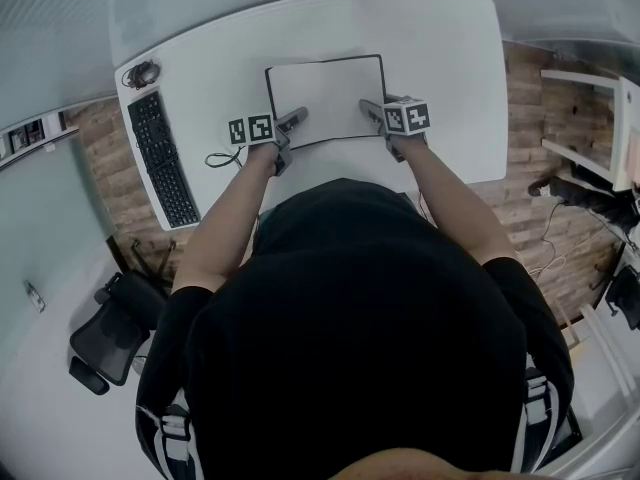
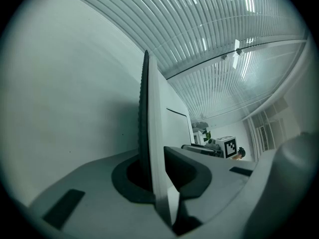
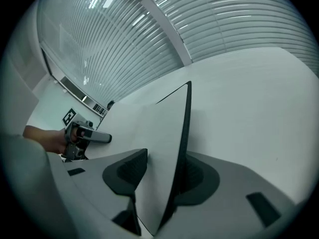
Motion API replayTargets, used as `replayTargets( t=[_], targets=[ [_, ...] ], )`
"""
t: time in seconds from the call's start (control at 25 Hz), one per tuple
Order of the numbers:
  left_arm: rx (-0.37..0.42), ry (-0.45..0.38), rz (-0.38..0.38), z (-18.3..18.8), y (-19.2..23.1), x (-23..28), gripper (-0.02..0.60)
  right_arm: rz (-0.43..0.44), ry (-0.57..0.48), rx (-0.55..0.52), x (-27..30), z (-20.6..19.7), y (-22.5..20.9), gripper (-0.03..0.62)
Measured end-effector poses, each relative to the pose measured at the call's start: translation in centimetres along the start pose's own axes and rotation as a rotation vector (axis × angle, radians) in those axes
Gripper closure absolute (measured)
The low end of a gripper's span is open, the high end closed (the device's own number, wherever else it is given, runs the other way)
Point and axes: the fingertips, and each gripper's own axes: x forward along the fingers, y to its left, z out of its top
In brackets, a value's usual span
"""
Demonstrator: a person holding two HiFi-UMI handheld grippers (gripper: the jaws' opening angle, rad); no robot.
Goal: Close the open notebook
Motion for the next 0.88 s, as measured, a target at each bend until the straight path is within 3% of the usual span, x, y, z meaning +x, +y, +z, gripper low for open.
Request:
replayTargets(
  t=[0.36, 0.64, 0.88],
  targets=[
    [0.016, 0.004, 0.012, -0.4, 0.1, -0.8, 0.515, -0.037, -0.016, 0.052, -1.4, -1.2, -0.5, 0.407],
    [0.037, 0.01, 0.03, -0.6, 0.3, -0.8, 0.511, -0.075, -0.048, 0.066, -2.8, -1.6, -2.0, 0.485],
    [0.027, 0.003, 0.03, -0.9, 0.5, -1.0, 0.511, -0.105, -0.079, 0.055, -3.2, -1.4, -1.7, 0.497]
  ],
)
